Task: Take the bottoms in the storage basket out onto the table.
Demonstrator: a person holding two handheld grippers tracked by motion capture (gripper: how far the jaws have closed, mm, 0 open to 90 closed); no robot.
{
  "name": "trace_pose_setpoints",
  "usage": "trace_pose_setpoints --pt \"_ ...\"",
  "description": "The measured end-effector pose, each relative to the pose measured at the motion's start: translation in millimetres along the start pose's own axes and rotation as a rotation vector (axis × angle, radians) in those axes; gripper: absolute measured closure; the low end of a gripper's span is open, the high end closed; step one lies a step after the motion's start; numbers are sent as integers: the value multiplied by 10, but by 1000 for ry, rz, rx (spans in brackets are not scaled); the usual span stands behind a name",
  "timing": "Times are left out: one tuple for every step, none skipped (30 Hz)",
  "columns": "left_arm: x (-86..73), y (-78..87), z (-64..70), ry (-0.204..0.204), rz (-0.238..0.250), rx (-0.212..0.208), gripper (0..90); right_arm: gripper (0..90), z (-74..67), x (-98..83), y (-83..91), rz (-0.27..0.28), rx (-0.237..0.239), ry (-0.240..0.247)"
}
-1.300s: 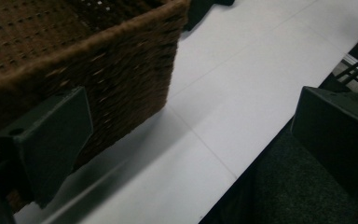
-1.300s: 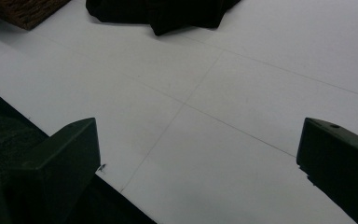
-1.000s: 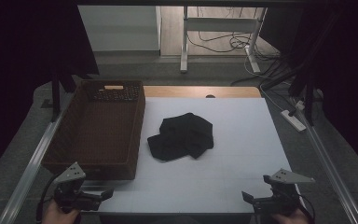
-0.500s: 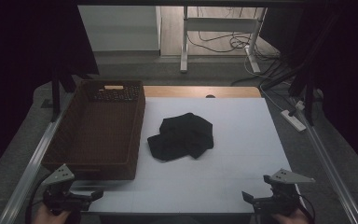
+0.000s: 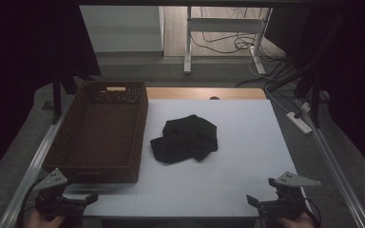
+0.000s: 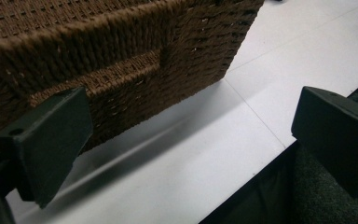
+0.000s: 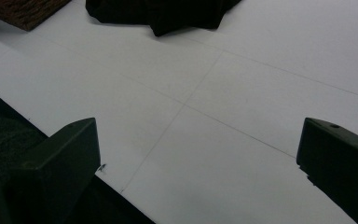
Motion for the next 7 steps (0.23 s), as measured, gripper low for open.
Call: trace_pose_setpoints --pt "-1 1 -1 2 0 -2 0 0 0 1 -1 0 0 0" --pt "-3 2 -1 4 0 -3 0 0 -1 1 -2 -1 0 1" --pt "-5 2 -1 5 -1 -4 0 0 -2 3 -4 0 1 0" --pt "-6 2 -1 5 -1 -6 0 0 -2 2 -5 -2 0 1" --pt "-7 2 -1 6 -3 -7 0 0 -2 2 -6 -2 1 3" --pt "-7 1 -2 7 -5 -8 0 0 -1 1 -8 -3 1 5" --pt "-6 -1 -4 12 -8 -9 0 0 0 -1 -9 -4 0 7"
Point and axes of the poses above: each handheld gripper's, and its own axes: y roughly backward along the jaws, x roughly out of its top, z roughly to its right, the point moved 9 cm from there along -y, roughly forward along the jaws, and after that the axes turned 2 degrees about z, right-handed, at the moved point
